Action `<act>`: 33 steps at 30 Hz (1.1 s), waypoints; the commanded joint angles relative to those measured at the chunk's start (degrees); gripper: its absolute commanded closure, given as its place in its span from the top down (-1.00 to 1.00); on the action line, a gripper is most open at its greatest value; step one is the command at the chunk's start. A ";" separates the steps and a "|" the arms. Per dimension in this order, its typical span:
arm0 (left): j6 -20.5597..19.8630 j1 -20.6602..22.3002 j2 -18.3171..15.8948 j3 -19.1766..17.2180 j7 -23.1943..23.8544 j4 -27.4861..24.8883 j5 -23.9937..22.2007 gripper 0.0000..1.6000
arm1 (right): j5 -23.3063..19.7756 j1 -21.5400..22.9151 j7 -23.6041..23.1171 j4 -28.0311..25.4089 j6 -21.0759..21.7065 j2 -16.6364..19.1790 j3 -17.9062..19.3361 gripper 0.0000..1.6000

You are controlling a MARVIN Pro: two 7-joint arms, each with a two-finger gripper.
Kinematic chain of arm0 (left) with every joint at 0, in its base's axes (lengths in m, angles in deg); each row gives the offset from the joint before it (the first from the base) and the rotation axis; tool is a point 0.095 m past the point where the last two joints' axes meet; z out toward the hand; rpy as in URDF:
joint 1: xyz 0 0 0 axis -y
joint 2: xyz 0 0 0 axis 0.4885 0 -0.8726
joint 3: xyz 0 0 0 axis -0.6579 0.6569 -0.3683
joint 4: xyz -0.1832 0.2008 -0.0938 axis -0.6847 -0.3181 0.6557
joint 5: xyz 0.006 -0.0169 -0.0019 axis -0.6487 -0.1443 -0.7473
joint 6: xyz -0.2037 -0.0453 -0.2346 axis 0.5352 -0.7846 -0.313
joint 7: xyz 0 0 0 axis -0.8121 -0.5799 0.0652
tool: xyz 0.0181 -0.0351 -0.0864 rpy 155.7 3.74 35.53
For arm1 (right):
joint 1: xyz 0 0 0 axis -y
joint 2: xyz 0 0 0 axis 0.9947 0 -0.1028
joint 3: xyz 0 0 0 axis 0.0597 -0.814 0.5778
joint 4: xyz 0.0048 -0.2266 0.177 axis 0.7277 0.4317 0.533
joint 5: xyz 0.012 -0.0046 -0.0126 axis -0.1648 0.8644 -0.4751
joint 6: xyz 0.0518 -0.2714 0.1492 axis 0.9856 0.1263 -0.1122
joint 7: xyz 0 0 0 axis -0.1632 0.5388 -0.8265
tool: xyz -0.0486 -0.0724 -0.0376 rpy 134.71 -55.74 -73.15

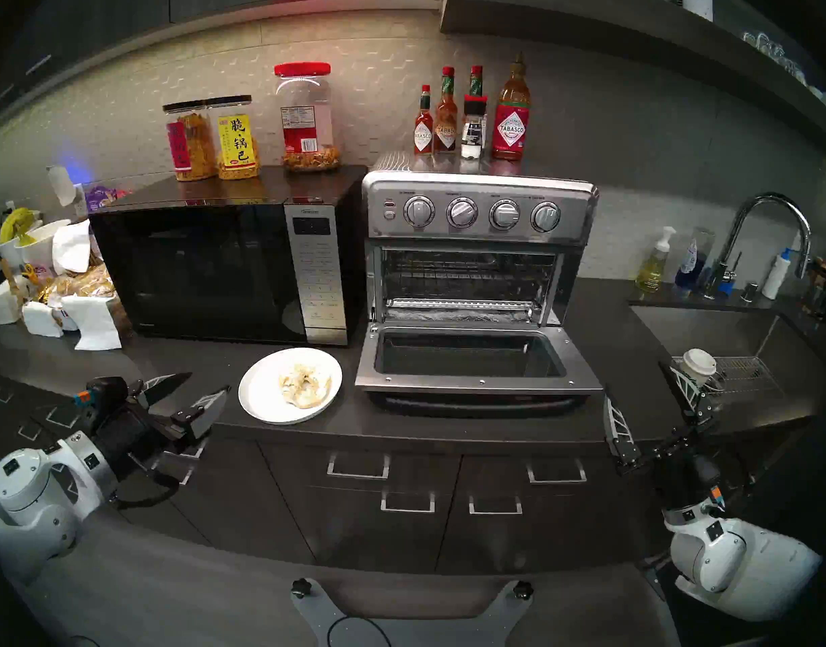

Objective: Open the oven and place the bagel inside on the rack

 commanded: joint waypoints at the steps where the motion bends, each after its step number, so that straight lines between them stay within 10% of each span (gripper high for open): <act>1: -5.59 0.02 0.41 -4.60 -0.80 -1.65 2.12 1.00 | 0.12 0.48 0.73 -0.47 -0.20 0.55 -0.31 1.00; 33: -21.68 3.83 -8.25 -8.33 -0.41 0.94 0.79 1.00 | 2.22 1.49 4.99 -0.33 -0.20 2.74 -2.71 1.00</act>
